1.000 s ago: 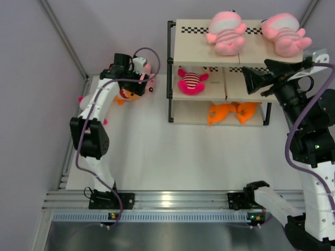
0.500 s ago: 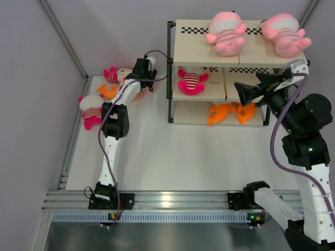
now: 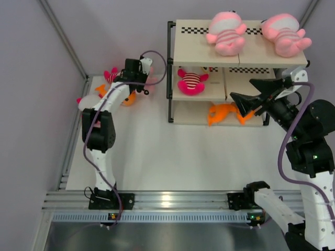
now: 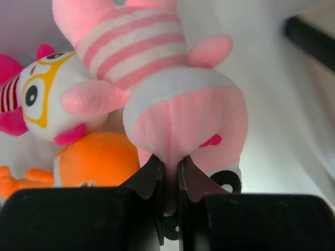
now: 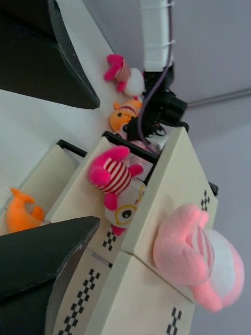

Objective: Place and organize the stuffed toys onto the shelf

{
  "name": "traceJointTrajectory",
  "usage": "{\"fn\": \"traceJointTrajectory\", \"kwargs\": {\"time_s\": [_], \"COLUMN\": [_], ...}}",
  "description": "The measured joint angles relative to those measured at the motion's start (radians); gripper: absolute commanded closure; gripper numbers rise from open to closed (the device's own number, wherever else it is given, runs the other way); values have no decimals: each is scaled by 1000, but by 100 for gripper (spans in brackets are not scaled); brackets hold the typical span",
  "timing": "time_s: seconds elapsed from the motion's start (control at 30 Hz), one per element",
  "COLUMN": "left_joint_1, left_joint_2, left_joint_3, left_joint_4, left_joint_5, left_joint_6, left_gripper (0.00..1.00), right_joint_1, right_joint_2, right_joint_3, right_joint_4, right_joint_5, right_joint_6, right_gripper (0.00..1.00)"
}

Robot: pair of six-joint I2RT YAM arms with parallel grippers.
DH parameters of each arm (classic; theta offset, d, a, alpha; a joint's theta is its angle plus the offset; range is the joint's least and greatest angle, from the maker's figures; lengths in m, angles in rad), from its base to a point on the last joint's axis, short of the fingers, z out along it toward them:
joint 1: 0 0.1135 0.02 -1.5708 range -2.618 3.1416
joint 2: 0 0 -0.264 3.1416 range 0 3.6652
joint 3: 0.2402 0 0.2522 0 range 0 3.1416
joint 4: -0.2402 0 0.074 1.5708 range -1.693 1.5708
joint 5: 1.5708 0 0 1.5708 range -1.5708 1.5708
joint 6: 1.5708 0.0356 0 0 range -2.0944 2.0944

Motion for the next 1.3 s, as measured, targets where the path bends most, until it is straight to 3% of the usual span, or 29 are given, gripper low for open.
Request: {"fn": "traceJointTrajectory", "kwargs": {"time_s": [0.13,0.3,0.5,0.57,0.63,0.7,0.8,1.07,1.2,1.3], "left_joint_1": [8,14,16,16,16,16,16,16,16,16], "left_joint_2": [-333,-858,-1317,-1385,-1434,-1471,-1517,-1670,-1674,-1674], "left_joint_3": [-164,-419,-574,-589,-602,-607,-607,-604,-600,-599], "left_joint_4": [-80,-174,-571,-693,-809,-893,-949,-999,-1005,-1006], "left_joint_5": [181,370,585,635,676,705,732,742,745,748], "left_joint_6": [3,46,247,314,376,428,477,530,543,553], "left_gripper": [100,100,100,100,100,100,100,100,100,100], "right_joint_1": [0,0,33,109,279,475,639,723,737,762], "right_joint_2": [18,12,14,35,87,206,409,737,789,793], "right_joint_3": [36,24,-2,1,18,100,233,325,343,342], "right_joint_4": [-56,-108,-119,-117,-121,-143,-141,-182,-182,-177], "right_joint_5": [-155,-303,-446,-417,-334,-264,-212,-219,-240,-257], "right_joint_6": [24,56,124,131,127,114,93,93,103,109], "right_gripper": [16,16,18,17,16,16,15,14,13,18]}}
